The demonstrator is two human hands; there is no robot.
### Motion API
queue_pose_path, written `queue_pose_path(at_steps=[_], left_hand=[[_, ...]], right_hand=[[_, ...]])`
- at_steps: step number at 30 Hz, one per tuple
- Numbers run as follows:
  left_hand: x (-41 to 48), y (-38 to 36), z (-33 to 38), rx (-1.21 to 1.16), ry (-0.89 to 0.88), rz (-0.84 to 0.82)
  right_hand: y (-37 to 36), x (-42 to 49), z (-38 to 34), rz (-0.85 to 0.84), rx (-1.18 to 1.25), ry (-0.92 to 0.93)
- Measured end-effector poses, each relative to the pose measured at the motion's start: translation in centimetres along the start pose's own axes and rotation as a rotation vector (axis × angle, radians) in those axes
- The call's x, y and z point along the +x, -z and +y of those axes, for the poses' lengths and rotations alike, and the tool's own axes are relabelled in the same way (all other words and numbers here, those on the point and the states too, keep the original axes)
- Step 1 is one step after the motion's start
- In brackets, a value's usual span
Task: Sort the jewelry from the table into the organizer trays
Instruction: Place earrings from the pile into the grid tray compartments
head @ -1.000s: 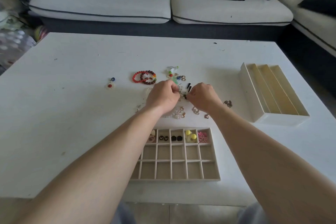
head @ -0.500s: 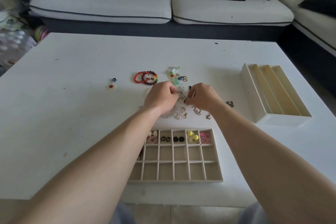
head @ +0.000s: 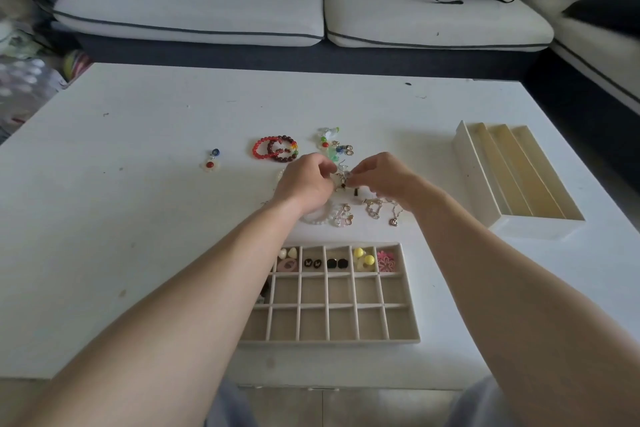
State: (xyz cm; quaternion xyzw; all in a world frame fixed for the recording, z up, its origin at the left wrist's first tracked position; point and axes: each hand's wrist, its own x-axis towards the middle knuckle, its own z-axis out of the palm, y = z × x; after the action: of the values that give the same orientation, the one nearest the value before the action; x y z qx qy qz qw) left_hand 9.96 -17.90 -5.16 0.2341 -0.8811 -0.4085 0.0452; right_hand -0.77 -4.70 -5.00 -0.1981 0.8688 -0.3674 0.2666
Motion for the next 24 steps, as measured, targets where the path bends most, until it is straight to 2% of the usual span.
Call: queue_pose_path(at_steps=[4,7,11,15,20,24], left_hand=[[0.1,0.3,0.6,-0.227,-0.018,-0.057],[-0.4,0.6,1.5,-0.412,-0.017,-0.009],[-0.9,1.4,1.4,-0.473,-0.021,0.062],[-1.6,2.3,1.2,-0.570,0.033,-0.007],[-3.1,3.7,1.5,-0.816,0.148,-0.081],[-4.5,4.8,1.1,-0.899,0.142,-0.081]], right_hand=[[0.2,-1.0,-1.4,0.032,0.164,0.050],[0.4,-1.9,-2.3,0.059,0.241,0.106],[0.8,-3.0,-2.9,0.079,0.283,0.170],[0.8,-3.8,-3.1,0.040,0.328,0.184],[0.8,-4.6,-3.1,-0.057,0.479,0.152],[0.3,-5.8,-3.5,-0.127,0.556,0.109]])
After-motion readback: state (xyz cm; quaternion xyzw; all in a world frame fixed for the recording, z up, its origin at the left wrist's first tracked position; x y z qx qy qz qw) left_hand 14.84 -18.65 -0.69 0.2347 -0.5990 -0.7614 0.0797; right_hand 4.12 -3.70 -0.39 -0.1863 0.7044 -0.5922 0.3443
